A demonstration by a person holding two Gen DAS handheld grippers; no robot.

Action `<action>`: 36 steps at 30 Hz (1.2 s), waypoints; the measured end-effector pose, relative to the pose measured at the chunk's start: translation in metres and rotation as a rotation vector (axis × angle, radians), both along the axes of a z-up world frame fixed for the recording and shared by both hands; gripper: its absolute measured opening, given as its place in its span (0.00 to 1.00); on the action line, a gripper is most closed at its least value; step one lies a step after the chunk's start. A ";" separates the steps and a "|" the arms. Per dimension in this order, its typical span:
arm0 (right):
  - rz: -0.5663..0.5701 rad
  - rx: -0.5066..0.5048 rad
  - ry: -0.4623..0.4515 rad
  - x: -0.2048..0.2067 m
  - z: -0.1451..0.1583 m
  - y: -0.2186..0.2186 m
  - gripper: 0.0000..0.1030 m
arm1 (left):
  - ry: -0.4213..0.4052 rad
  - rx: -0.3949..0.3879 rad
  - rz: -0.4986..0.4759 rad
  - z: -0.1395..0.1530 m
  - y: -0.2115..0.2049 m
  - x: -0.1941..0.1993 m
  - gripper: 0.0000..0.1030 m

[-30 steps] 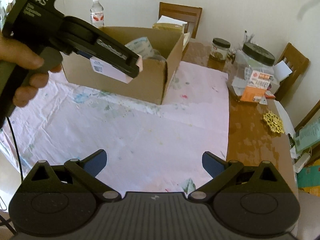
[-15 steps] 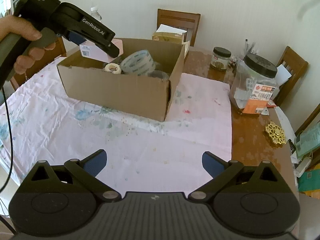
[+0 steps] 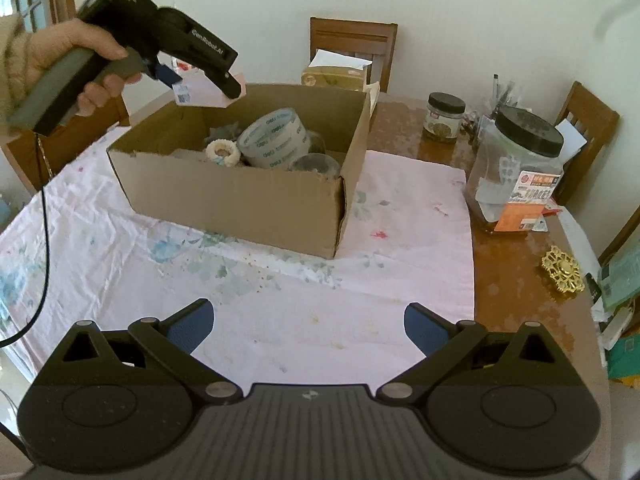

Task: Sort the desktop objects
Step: 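Carry the pink carton into the cardboard box and open the left tool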

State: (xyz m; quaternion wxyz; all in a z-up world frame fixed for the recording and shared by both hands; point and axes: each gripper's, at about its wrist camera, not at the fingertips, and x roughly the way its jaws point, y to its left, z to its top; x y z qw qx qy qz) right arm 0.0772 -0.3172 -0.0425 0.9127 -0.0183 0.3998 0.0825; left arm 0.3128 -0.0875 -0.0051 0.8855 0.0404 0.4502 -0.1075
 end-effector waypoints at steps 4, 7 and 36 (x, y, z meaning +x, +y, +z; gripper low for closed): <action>-0.009 0.001 -0.007 0.002 0.002 0.000 1.00 | 0.009 0.011 0.016 -0.007 0.006 0.017 0.79; -0.001 -0.001 -0.016 0.002 0.005 0.001 1.00 | 0.013 0.017 0.038 -0.013 0.011 0.029 0.79; 0.034 0.079 0.094 0.043 0.047 0.005 1.00 | 0.051 0.080 0.051 -0.028 0.022 0.032 0.85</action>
